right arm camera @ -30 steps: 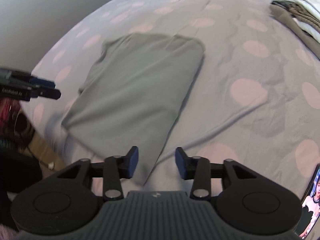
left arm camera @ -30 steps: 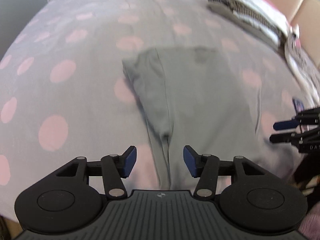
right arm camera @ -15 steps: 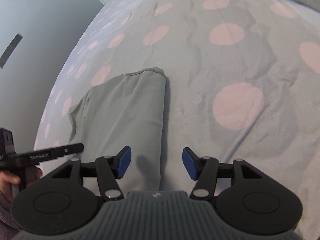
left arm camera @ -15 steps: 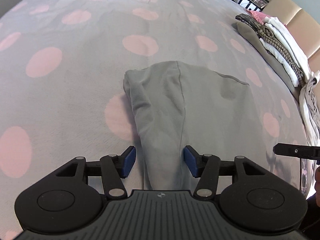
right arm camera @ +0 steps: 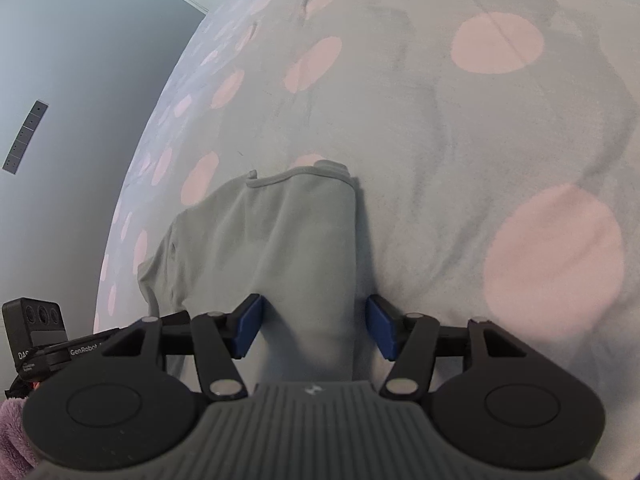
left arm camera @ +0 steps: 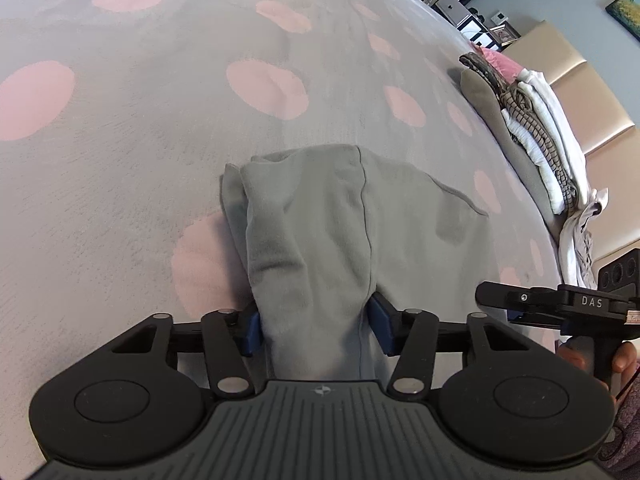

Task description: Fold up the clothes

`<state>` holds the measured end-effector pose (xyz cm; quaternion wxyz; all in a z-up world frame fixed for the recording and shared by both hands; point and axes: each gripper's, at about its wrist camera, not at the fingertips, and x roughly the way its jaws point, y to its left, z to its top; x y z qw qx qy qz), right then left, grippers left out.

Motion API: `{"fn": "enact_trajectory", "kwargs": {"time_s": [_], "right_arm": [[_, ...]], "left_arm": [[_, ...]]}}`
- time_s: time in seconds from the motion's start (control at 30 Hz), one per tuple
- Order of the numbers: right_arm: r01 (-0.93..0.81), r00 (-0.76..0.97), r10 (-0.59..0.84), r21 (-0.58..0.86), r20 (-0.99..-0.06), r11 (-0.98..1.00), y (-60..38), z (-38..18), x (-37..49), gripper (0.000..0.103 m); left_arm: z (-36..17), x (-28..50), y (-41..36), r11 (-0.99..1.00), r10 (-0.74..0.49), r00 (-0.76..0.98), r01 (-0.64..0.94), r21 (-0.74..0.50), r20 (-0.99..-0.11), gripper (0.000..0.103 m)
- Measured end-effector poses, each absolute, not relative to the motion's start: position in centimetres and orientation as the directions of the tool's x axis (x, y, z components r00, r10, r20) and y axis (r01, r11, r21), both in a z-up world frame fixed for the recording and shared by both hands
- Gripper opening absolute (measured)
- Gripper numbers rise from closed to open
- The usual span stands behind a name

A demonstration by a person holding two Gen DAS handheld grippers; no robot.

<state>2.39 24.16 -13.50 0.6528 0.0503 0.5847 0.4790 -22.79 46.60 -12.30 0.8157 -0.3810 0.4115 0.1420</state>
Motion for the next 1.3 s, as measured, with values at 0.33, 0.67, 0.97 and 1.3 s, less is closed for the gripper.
{"fn": "enact_trajectory", "kwargs": {"time_s": [0.33,0.67,0.97,1.3], "right_arm": [[-0.623,-0.106,0.705,0.599,-0.701,0.503,23.7,-11.9,1.6,0.020],[-0.729,-0.064,0.801,0.576,-0.596,0.371,23.0,-4.9,-2.3,0.018],[-0.749,-0.113,0.846,0.604,-0.521,0.272,28.2,-0.4,-7.9,0.018],[-0.695,-0.192,0.843,0.676,-0.502,0.244,38.0,-0.1,-14.2,0.018]], "left_arm": [[-9.9,-23.1,45.1,0.730,-0.019,0.656,-0.507,-0.458,-0.755,0.017],[-3.6,-27.4,43.3,0.765,0.112,0.731,-0.496,-0.412,-0.673,0.016],[3.7,-32.6,45.6,0.786,0.263,0.707,-0.552,-0.279,-0.657,0.016],[6.5,-37.7,52.5,0.746,0.353,0.619,-0.639,-0.188,-0.701,0.016]]}}
